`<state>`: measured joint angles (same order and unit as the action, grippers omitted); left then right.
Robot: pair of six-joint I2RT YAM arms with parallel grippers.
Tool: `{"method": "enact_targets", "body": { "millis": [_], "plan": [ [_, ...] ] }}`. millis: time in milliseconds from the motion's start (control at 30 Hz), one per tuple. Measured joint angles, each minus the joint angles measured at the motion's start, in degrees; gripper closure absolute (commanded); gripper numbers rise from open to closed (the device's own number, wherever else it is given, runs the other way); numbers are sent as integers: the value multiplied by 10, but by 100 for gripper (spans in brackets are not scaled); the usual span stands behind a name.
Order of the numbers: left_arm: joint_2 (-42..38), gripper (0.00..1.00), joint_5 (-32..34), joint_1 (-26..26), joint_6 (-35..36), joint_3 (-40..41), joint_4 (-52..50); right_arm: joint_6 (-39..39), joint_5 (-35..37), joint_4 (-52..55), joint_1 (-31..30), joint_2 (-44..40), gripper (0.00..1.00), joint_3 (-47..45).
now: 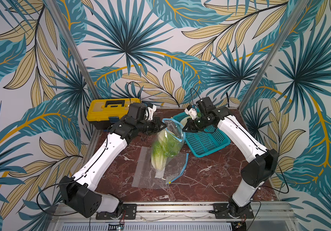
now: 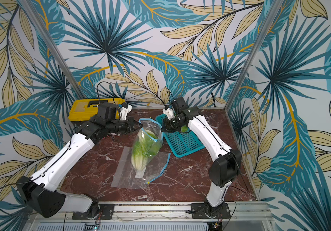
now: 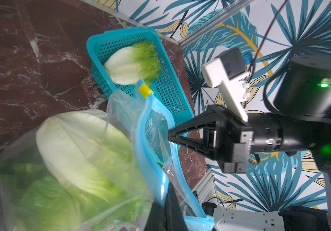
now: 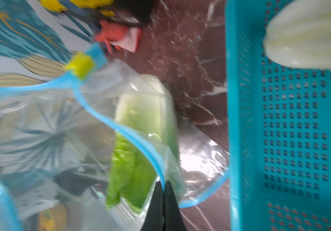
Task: Put the chinese cabbages into a zipper bag and zip it
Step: Adjust the zipper food storage bag at the center of the board.
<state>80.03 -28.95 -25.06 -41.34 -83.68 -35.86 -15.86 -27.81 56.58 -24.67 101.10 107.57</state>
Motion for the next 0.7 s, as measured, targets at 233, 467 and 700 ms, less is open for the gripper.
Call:
{"method": "enact_targets", "body": {
  "millis": [233,467,700],
  "plan": [
    [15,100,12,-71,-1,-41,11,-30,-72,-15,-28,-7,100,131],
    [29,100,0,-57,-25,18,97,-10,-38,16,-28,10,93,110],
    [94,100,-22,-44,-48,22,148,10,-49,23,-10,24,55,63]
  ]
}}
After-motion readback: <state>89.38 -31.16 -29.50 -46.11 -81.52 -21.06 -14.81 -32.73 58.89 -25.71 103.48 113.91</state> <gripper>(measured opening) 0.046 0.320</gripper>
